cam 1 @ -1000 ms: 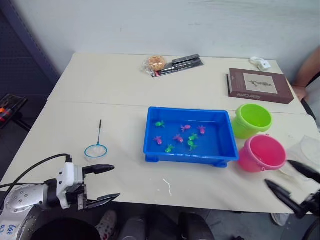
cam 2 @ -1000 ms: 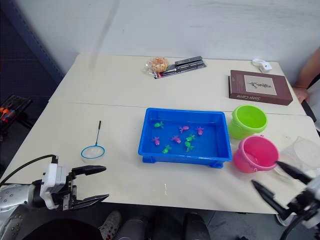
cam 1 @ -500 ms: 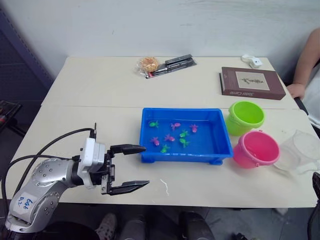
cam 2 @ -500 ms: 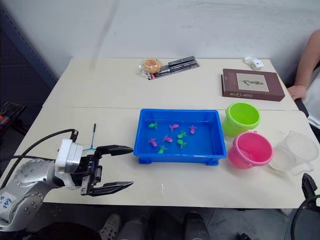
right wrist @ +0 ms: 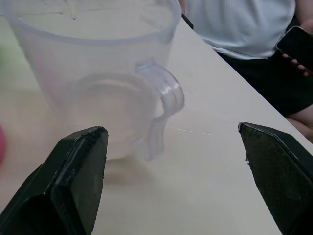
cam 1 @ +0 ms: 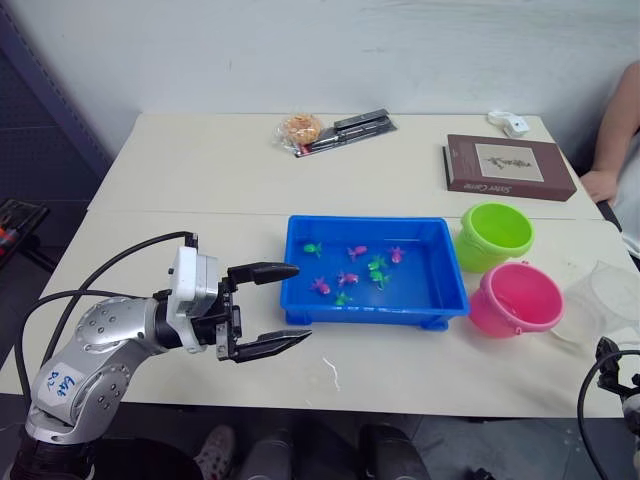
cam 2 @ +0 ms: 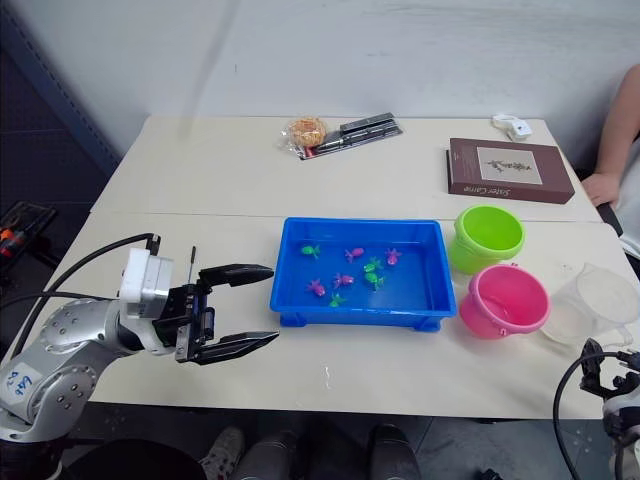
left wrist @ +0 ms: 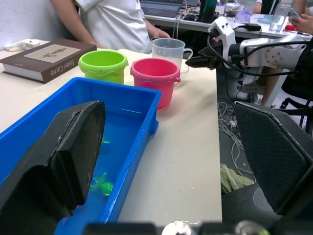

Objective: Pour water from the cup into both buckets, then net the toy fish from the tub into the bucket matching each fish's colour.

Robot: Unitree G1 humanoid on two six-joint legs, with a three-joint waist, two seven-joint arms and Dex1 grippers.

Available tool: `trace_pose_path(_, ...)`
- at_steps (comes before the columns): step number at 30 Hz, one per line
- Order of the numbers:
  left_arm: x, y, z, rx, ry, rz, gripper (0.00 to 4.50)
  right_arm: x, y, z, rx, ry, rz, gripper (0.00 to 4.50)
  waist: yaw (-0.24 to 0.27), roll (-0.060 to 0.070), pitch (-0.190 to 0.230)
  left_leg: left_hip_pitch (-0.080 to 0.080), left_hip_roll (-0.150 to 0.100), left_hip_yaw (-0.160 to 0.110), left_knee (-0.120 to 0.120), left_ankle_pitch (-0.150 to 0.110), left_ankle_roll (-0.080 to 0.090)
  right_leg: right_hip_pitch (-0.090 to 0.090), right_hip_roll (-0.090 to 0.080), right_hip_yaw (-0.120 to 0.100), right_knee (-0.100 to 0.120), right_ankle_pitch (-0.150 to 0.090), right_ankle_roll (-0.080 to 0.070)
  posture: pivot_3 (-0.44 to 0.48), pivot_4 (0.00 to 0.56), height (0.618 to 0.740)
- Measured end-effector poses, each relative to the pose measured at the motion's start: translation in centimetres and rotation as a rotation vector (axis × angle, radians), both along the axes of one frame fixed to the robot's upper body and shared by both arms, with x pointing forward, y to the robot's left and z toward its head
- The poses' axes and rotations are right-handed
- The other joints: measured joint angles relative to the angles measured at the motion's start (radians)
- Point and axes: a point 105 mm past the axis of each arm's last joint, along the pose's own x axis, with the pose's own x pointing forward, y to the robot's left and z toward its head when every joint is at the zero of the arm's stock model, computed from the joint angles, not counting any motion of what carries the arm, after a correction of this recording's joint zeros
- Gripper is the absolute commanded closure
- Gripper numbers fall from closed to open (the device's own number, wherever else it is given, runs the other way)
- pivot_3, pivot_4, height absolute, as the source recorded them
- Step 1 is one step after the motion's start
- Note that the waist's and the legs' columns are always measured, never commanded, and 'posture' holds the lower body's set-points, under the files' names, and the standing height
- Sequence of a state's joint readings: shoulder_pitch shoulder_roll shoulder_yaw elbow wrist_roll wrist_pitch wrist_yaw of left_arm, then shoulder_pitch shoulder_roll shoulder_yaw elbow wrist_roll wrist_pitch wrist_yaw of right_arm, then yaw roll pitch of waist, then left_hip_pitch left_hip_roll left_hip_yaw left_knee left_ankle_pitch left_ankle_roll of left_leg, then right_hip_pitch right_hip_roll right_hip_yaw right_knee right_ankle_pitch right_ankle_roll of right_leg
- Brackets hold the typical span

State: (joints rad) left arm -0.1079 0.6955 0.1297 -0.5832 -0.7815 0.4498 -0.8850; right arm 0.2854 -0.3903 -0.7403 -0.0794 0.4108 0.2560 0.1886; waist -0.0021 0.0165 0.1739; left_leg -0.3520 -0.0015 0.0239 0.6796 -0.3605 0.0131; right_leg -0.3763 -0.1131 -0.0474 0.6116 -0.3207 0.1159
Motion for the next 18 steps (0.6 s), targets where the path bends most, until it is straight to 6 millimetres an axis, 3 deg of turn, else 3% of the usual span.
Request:
trace_pose_path(10,-0.2,-0.7,-0.2,0.012,0.03,0.008,0.03,1.3,-1.6,-1.5,0.038,-0.045,-0.085,0.0,-0.002,0.0,0.0,0.0,0.0,0.0,0.0,0.0,0.0,0.0,0.0,0.0,0.0,0.0,0.0,0.0,0.15,0.738)
trace_pose_path(18,-0.1,-0.8,0.2,-0.005,0.05,0.021,0.03,1.9,-2.7,-1.4,0.035,-0.076,-0.154,0.0,-0.001,0.0,0.0,0.0,0.0,0.0,0.0,0.001,0.0,0.0,0.0,0.0,0.0,0.0,0.0,0.0,0.15,0.738)
